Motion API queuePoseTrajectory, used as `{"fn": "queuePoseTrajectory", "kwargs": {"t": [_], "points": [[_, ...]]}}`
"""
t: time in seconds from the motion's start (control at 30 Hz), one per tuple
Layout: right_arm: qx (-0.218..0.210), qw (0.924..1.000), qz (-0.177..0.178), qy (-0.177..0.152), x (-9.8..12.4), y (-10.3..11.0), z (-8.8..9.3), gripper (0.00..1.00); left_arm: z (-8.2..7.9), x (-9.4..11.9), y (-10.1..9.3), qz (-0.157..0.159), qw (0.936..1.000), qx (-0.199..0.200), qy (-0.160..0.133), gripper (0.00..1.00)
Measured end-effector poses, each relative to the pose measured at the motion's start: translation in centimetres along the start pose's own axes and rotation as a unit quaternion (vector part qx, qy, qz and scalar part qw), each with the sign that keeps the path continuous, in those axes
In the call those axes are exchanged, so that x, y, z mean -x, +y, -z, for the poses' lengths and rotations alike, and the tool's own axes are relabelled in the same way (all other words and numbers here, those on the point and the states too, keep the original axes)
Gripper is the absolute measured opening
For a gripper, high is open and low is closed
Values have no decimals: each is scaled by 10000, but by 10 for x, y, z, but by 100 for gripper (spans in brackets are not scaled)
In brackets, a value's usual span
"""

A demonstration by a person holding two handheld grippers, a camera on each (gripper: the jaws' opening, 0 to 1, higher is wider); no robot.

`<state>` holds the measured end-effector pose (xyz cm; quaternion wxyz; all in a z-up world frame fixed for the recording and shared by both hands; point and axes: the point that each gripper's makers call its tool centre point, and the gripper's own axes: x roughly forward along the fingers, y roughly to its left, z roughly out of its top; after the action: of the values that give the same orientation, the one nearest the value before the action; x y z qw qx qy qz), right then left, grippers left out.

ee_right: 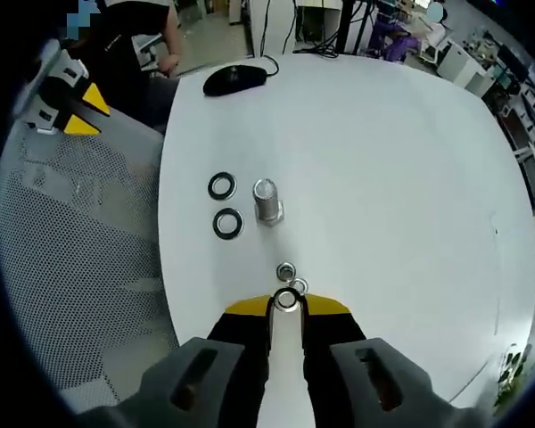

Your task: Place the washer onto the threaded stud by aligning its center hole with the stud, sliding it down to the base, and recovering from edge contact or off-axis alignment until the washer reaches the visible bottom stop.

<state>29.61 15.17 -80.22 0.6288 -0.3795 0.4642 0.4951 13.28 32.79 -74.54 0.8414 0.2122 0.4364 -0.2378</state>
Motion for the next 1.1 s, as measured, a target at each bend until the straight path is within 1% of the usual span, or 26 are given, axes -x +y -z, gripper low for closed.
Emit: {"fn": "queuePoseTrajectory", "kwargs": {"t": [0.3, 0.57, 0.63, 0.67, 0.87, 1.1], "points": [[113, 9999, 1, -61, -3, 1, -10, 14, 3, -1, 4, -14, 10000, 31, 7, 9], [179, 9998, -58, -14, -10, 1, -13, 14, 5, -5, 8, -18, 10000, 38, 4, 9], [201, 9998, -50, 1, -11, 0, -13, 14, 5, -6, 8, -23, 10000, 44, 9, 9], [261, 9996, 10, 69, -12, -1, -11, 14, 5, -6, 8, -23, 10000, 43, 9, 9], [290, 9995, -41, 115, -17, 2, -10, 14, 6, -7, 8, -15, 10000, 36, 23, 9], [310, 9991, -82, 269, -35, 5, -4, 14, 6, -7, 8, -42, 10000, 59, 16, 8]]}}
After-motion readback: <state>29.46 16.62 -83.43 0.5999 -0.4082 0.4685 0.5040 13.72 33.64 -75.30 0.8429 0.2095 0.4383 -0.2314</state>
